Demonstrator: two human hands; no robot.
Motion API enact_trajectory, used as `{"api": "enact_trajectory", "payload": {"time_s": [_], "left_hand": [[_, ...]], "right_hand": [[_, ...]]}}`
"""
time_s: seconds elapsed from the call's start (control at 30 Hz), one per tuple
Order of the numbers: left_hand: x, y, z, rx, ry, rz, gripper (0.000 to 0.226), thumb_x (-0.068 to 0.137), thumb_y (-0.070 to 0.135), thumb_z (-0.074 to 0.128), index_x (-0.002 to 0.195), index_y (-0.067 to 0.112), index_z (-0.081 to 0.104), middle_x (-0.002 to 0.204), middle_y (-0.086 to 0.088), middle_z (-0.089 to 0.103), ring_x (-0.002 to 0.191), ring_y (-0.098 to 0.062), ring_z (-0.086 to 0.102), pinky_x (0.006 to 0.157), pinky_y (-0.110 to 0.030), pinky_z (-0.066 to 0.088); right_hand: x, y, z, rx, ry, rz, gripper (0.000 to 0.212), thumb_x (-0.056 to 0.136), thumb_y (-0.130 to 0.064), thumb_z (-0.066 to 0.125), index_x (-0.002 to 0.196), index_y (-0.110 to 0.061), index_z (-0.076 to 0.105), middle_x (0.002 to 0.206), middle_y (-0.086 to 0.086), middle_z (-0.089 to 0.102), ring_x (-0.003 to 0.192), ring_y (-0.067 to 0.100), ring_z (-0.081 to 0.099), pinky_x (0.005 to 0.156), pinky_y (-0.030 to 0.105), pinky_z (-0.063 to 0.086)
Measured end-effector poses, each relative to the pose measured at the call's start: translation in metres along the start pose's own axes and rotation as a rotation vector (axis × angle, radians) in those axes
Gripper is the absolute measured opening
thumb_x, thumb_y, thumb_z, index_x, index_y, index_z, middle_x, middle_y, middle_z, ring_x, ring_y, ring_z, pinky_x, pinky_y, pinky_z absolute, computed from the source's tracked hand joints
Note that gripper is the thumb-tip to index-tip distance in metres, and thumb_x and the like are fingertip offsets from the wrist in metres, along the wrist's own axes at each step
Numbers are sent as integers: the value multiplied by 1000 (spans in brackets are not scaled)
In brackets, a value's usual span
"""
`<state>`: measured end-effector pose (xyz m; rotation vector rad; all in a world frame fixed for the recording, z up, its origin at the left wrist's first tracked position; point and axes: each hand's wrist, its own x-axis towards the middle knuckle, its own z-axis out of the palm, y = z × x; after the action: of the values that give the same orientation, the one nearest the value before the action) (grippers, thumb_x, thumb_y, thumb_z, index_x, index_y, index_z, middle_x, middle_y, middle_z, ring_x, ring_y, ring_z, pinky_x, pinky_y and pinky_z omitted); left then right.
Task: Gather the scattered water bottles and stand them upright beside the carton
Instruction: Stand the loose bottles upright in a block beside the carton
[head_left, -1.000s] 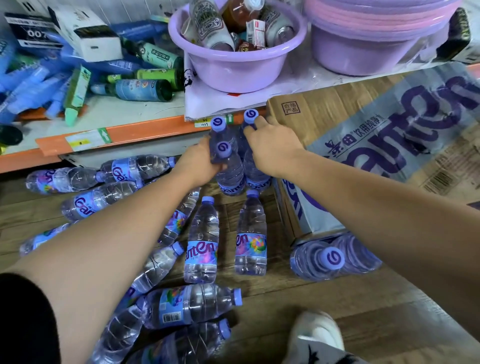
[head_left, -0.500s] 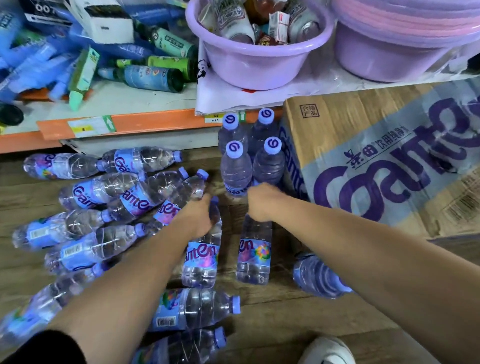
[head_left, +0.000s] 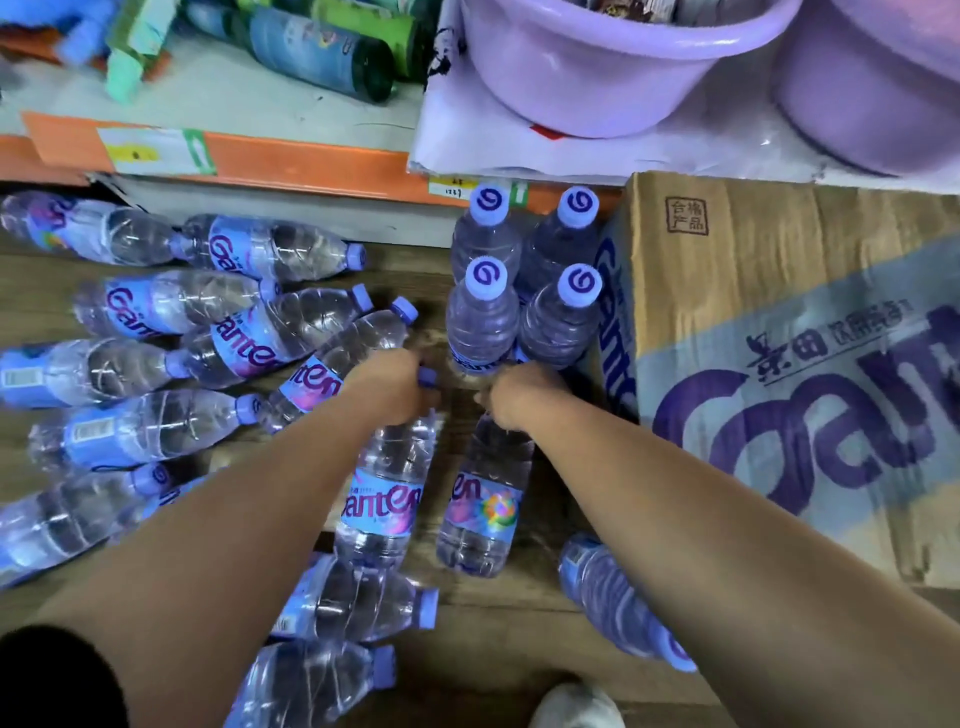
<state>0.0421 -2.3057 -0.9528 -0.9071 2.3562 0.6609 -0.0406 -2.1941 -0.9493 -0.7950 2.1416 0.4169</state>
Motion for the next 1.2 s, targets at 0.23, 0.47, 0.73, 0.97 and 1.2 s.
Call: {"api": "enact_trajectory", "payload": {"time_s": [0.23,0.47,0.73,0.97,1.2], "left_hand": [[-27,5,-23,129,65,91,35,83,41,64,103,13,61,97,-2,65,108,-30,59,79,-31,45],[-50,18,-31,315,62,234,37,79,44,68,94,12,58,112,-13,63,105,-31,59,74,-30,41],[-87,37,-53,524,248,406,50,77,53,66,107,15,56,116,-12,65,110,-32,60,82,-34,46],[-101,44,-61,502,344,445,37,87,30,58,117,8,55,115,-17,56,106,-38,58,82,-40,47],[-100,50,-54,416,329,476,39,88,25,60,119,3,52,116,-18,53,108,-38,56,87,-42,47]], "right_hand": [[-15,1,1,262,128,134,48,94,-26,55,139,-18,39,139,14,46,126,34,48,94,41,46],[-67,17,-13,173,206,-202,37,98,-25,49,127,-4,50,129,16,56,117,31,55,91,34,48],[-126,29,-19,218,304,-296,32,89,-24,60,112,-2,63,96,7,56,86,23,52,70,29,37],[-146,35,-16,234,506,-280,31,86,-19,60,116,-12,58,104,9,44,89,27,50,70,29,34],[-140,50,-19,241,537,-218,31,89,-18,56,120,-11,55,127,14,45,94,29,52,78,34,44]]}}
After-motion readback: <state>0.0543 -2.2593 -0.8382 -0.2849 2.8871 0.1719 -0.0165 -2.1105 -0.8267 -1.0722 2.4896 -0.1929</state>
